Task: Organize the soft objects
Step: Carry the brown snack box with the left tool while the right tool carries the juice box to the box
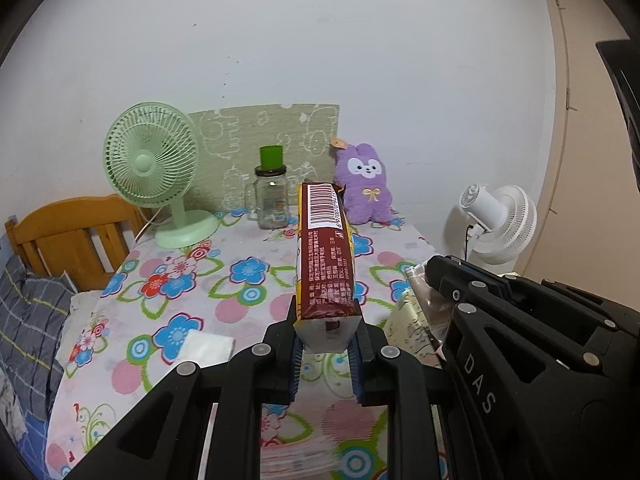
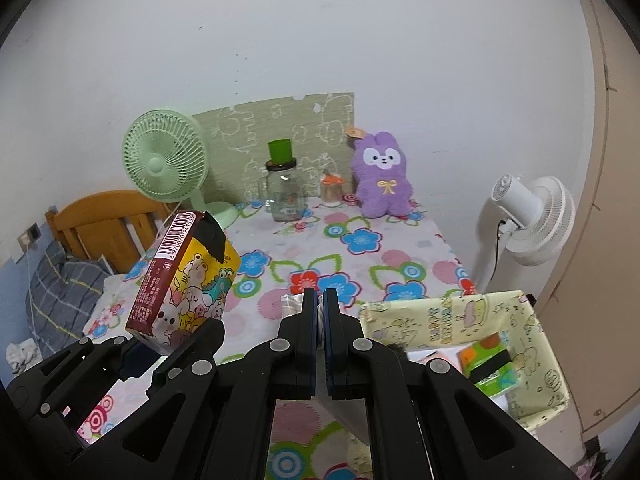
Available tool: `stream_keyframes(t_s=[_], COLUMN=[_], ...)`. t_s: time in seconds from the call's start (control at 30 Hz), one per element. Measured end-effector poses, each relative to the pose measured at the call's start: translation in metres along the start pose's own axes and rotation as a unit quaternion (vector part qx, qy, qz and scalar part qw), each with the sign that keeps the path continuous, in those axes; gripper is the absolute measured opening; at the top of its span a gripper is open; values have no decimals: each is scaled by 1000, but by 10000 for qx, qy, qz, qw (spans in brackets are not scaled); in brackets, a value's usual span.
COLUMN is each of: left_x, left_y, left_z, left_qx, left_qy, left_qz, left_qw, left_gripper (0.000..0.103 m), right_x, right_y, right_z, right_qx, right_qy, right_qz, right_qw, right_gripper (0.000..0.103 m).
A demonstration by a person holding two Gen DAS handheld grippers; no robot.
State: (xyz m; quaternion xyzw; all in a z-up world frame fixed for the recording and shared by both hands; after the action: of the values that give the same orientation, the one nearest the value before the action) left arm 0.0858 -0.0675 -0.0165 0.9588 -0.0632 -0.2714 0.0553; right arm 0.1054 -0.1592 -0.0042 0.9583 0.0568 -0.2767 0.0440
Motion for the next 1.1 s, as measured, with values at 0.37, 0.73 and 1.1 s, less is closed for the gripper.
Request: stream_keyframes(t_s=[0.37,0.73,1.1], left_x=[16,30,42], left_y=[32,64,94], left_z=[1,6,13], left_qx=[163,291,448], left_qy=[-88,-200,-358], left_qz=[216,385,560], left_qw=[9996,9986,9968], left_gripper=[18,18,18], right_x=[3,7,8], right_y=[37,71,103], right_z=[6,15,28], right_qx=[196,375,593], right_qy=[-39,-114,-207], right_qz=[239,444,643], right_qw=[9995,9982,9960], right_gripper=[5,5,5])
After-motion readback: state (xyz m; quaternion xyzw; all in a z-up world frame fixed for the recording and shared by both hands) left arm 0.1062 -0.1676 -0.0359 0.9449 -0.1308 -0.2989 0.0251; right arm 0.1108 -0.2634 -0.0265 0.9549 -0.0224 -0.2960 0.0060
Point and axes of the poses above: each gripper's, at about its wrist camera, not at the fingertips, and x roughly the way its jaws point, y to its right, z to its underside, the point moved 1 cm from there along x, roughly the way its jaws point, and after that the axes turned 7 degrees about -x, right-handed, at the moved point
